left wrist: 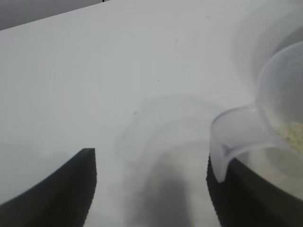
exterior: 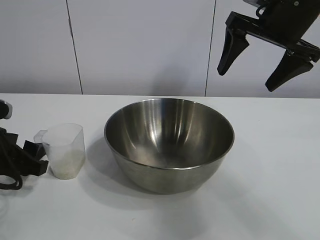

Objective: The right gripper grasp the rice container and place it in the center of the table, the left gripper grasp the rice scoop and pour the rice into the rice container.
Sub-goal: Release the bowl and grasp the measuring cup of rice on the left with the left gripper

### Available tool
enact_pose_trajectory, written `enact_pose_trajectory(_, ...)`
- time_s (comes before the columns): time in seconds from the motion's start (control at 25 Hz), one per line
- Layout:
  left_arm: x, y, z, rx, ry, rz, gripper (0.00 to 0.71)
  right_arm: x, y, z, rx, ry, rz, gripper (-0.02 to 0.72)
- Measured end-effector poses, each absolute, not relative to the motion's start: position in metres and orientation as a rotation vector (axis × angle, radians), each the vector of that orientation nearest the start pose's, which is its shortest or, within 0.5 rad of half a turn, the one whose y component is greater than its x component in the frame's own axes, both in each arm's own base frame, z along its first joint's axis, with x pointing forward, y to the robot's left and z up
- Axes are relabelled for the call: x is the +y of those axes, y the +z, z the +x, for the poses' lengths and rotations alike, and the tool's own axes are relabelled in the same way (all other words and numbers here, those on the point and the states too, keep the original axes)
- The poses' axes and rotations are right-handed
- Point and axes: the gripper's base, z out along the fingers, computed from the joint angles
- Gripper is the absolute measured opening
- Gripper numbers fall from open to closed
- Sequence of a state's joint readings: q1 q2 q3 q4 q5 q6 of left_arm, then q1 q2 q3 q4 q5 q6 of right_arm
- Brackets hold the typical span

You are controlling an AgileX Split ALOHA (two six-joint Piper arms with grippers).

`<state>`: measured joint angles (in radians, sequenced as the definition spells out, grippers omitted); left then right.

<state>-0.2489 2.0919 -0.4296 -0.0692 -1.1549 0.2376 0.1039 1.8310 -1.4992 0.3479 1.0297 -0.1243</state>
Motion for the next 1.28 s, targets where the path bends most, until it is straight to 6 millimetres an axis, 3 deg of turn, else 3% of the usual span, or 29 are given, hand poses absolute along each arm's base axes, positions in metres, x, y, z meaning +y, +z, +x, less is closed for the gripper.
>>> enact_pose_trajectory(0.32, -0.067, 0.065, 0.281, 1.914, 0.002, 0.384, 0.453, 0.067, 0.264, 0.381, 2.807, 0.456, -0.130, 0.694)
enact_pose_trajectory(0.4, -0.068, 0.065, 0.281, 1.912, -0.010, 0.400, 0.389, 0.067, 0.264, 0.381, 2.807, 0.456, -0.130, 0.694)
enact_pose_trajectory(0.56, -0.071, 0.065, 0.280, 1.906, -0.033, 0.435, 0.151, 0.066, 0.264, 0.381, 2.806, 0.454, -0.130, 0.694)
enact_pose_trajectory(0.76, -0.071, 0.065, 0.280, 1.907, -0.033, 0.434, 0.032, 0.066, 0.264, 0.381, 2.806, 0.454, -0.130, 0.694)
enact_pose_trajectory(0.96, -0.074, 0.070, 0.280, 1.882, -0.055, 0.462, 0.005, 0.066, 0.264, 0.381, 2.806, 0.454, -0.130, 0.694)
enact_pose_trajectory(1.28, -0.077, 0.112, 0.284, 1.738, -0.068, 0.456, 0.004, 0.067, 0.257, 0.384, 2.825, 0.456, -0.121, 0.694)
